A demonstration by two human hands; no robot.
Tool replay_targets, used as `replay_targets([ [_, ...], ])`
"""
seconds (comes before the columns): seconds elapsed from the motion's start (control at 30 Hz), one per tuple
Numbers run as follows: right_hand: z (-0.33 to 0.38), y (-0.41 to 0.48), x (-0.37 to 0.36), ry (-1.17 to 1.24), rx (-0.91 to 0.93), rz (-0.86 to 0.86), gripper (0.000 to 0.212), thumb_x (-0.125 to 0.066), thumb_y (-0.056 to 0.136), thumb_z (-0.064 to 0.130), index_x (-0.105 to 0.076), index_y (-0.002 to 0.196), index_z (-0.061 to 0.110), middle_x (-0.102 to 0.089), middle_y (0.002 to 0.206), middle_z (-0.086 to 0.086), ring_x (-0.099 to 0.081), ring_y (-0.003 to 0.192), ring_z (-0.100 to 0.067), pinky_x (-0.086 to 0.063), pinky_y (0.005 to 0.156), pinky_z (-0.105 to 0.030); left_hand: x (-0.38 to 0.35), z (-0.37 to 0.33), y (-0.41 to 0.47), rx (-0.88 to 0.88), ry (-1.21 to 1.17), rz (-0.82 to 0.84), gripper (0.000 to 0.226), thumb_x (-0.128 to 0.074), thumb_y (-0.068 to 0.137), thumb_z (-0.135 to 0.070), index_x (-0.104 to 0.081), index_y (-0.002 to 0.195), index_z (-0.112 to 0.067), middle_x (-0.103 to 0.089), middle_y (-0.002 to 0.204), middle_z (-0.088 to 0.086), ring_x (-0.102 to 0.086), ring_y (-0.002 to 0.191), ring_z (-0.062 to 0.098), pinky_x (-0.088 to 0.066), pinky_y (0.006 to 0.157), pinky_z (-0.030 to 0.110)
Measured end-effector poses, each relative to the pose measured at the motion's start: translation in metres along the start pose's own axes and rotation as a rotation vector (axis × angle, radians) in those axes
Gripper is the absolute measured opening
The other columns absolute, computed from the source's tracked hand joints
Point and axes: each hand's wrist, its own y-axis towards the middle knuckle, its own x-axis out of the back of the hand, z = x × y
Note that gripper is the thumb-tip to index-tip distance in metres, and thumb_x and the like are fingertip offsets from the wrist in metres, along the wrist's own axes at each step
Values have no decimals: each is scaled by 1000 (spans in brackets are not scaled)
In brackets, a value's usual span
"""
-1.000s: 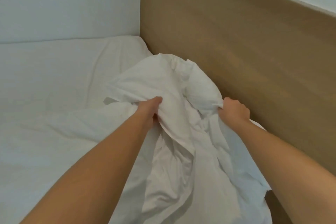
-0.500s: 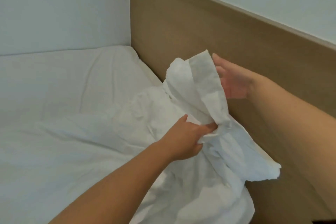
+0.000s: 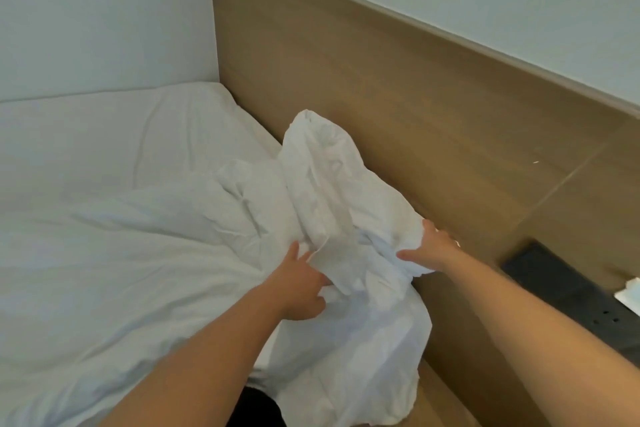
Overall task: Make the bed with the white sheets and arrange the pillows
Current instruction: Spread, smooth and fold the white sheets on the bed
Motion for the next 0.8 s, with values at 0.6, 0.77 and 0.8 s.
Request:
replay_targets([
  [0.6, 126, -16, 184, 423, 483, -79, 23, -49, 99, 27, -62, 109, 11, -64, 103, -8, -62, 97, -27, -49, 80, -33, 146, -8, 100, -25, -1372, -497, 77, -47, 85, -68, -14, 150, -44, -33, 152, -10, -37, 138, 17, -32, 115, 46],
  [0.77, 100, 17, 167, 331, 72, 439, 85, -75, 70, 65, -50, 137, 19, -58, 134, -8, -59, 118, -29, -48, 100, -46, 86, -28, 109, -110, -1069, -141, 61, -38, 99, -43, -13, 155, -35, -21, 160, -8, -24, 145, 16, -21, 119, 42],
  [0.8, 97, 28, 151, 104, 12, 366, 87, -79, 74, 51, -42, 143, 14, -53, 138, -13, -57, 119, -33, -49, 99, -47, 70, -25, 109, -85, -962, -105, 52, -38, 101, -36, -27, 152, -31, -31, 157, -4, -31, 142, 18, -25, 117, 39],
])
